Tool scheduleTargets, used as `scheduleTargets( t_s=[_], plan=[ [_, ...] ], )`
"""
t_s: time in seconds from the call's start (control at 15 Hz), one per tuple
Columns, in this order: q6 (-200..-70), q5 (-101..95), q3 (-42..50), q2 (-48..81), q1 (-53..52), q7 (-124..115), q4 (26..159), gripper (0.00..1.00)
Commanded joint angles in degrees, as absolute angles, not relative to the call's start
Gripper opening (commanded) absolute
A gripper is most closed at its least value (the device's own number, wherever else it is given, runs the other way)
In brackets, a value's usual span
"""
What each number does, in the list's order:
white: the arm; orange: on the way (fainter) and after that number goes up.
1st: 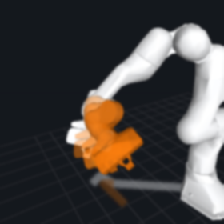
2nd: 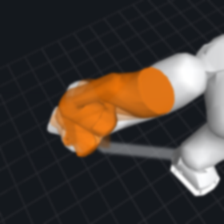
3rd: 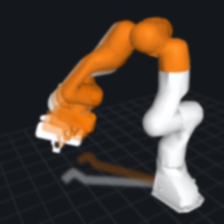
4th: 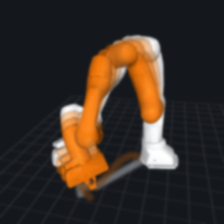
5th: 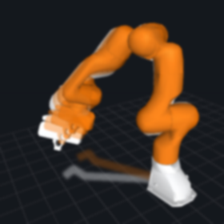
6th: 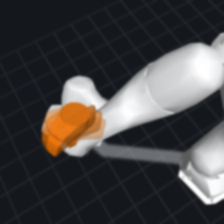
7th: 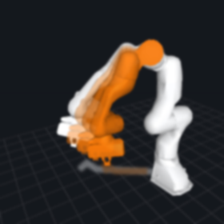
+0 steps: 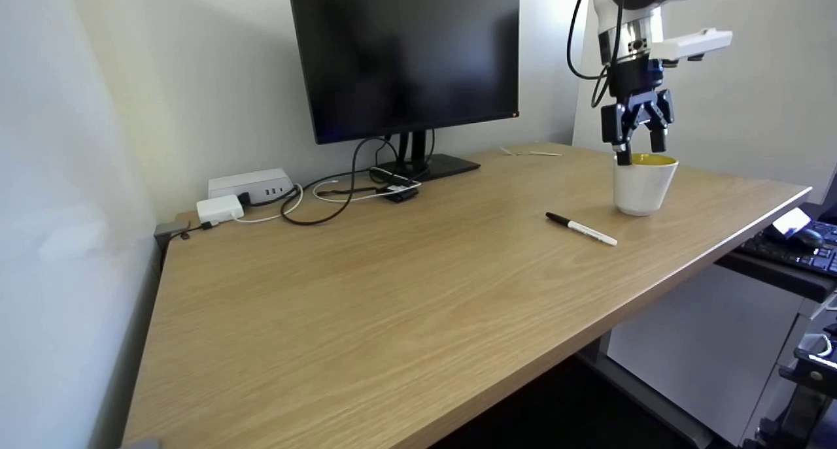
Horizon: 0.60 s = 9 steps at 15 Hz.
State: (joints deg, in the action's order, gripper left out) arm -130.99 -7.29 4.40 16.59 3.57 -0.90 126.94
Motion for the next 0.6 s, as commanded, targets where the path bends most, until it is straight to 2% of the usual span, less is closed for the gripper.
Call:
scheduleTargets(
  t_s=[0.0,0.27,0.33,0.4,0.53],
  plan=[
    [-131.92,-5.19,4.06,19.41,4.60,1.63,124.95,1.00],
    [-131.99,-3.57,3.79,21.32,4.76,2.26,124.13,1.00],
    [-132.06,-3.09,3.70,21.70,4.77,2.26,124.01,0.84],
    [-132.05,-2.78,3.63,21.96,4.74,2.30,123.88,0.74],
    [-132.20,-1.95,3.37,22.41,4.76,2.47,123.71,0.60]
  ],
)
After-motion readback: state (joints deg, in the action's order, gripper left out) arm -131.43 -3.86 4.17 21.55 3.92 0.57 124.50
